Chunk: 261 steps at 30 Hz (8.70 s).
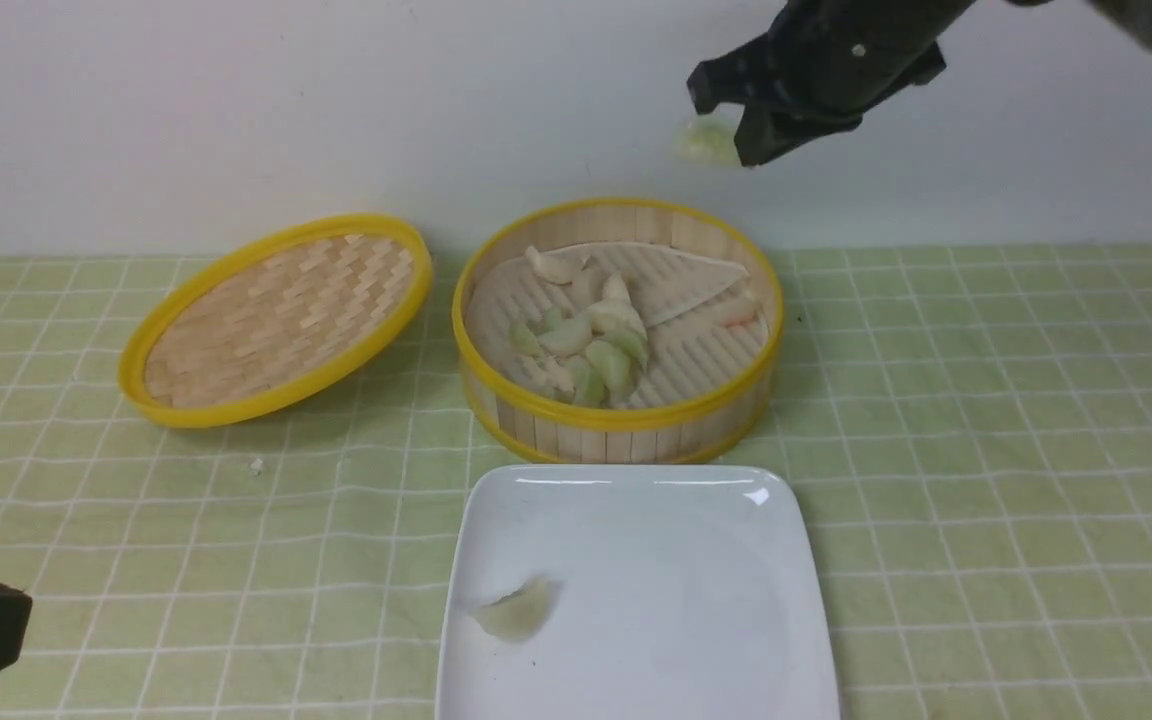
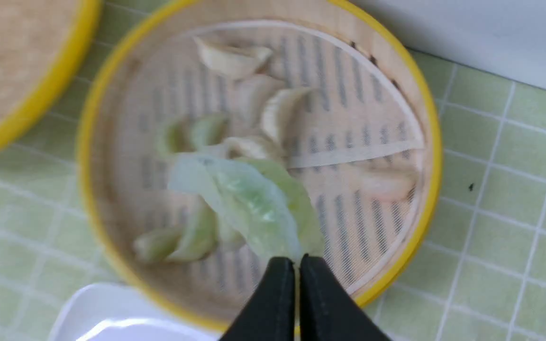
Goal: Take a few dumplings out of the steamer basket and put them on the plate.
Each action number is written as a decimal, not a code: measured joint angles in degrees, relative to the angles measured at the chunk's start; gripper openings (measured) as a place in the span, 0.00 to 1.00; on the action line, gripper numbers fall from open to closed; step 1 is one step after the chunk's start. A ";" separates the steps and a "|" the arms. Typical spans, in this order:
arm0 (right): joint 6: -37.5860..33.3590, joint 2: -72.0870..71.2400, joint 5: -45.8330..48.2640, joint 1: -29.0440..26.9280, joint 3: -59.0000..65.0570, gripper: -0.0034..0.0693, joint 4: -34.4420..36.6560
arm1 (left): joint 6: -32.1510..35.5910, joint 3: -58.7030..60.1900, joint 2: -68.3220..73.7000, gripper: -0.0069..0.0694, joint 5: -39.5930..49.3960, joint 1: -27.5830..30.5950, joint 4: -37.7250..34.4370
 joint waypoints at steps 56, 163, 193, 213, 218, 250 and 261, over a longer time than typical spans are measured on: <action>18.76 -101.66 -31.01 10.94 72.10 0.03 -24.09 | 0.69 0.00 0.00 0.08 -13.36 0.00 3.60; 3.11 -112.81 -41.52 10.65 86.63 0.03 -9.42 | 8.60 57.25 -36.16 0.08 -45.33 28.50 4.02; 2.70 -114.57 -47.98 -26.90 122.26 0.03 -10.89 | 8.60 57.25 -36.22 0.08 -45.26 28.50 3.98; 2.64 -114.57 -48.05 -26.90 122.26 0.03 -10.89 | 8.60 57.25 -36.22 0.08 -45.26 28.50 3.98; 2.64 -114.57 -48.05 -26.90 122.26 0.03 -10.89 | 8.60 57.25 -36.22 0.08 -45.26 28.50 3.98; 2.64 -114.57 -48.26 -26.90 122.30 0.03 -10.89 | 8.60 57.25 -36.22 0.08 -45.26 28.50 3.98; 2.64 -114.57 -48.26 -26.90 122.30 0.03 -10.89 | 8.60 57.25 -36.22 0.08 -45.26 28.50 3.98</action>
